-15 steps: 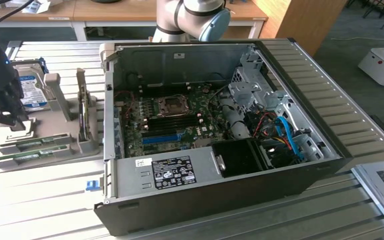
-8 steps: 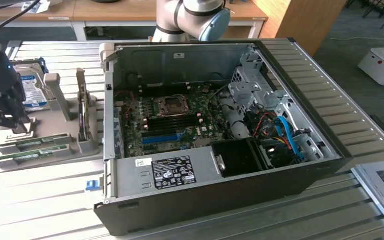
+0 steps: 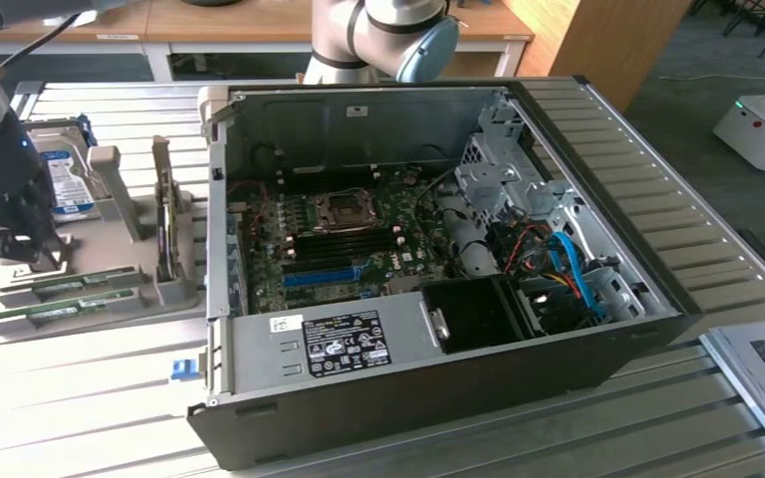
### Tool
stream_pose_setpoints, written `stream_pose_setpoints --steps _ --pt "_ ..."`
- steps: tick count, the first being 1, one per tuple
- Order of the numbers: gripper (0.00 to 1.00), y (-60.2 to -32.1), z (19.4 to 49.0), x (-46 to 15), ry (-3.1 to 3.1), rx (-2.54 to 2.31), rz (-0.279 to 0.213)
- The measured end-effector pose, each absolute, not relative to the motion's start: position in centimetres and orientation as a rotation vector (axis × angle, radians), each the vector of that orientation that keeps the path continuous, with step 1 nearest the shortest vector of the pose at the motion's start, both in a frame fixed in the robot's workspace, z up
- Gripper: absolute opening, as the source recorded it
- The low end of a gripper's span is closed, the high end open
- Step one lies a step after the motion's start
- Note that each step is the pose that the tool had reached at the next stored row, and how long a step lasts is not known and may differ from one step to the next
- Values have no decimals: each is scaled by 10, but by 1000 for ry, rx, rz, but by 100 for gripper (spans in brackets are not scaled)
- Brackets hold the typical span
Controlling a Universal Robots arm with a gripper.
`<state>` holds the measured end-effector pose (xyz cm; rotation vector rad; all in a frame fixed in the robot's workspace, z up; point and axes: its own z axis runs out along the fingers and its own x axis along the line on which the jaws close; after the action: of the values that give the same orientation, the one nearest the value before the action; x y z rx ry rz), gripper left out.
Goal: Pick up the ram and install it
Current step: 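Pick up the ram and move it above insertion slot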
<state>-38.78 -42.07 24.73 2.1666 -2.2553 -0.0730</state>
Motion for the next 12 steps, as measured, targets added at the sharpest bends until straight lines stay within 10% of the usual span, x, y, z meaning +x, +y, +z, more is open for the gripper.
stream_pose_setpoints --steps 12 --pt "31 -421 237 -388 -2274 2148 -73"
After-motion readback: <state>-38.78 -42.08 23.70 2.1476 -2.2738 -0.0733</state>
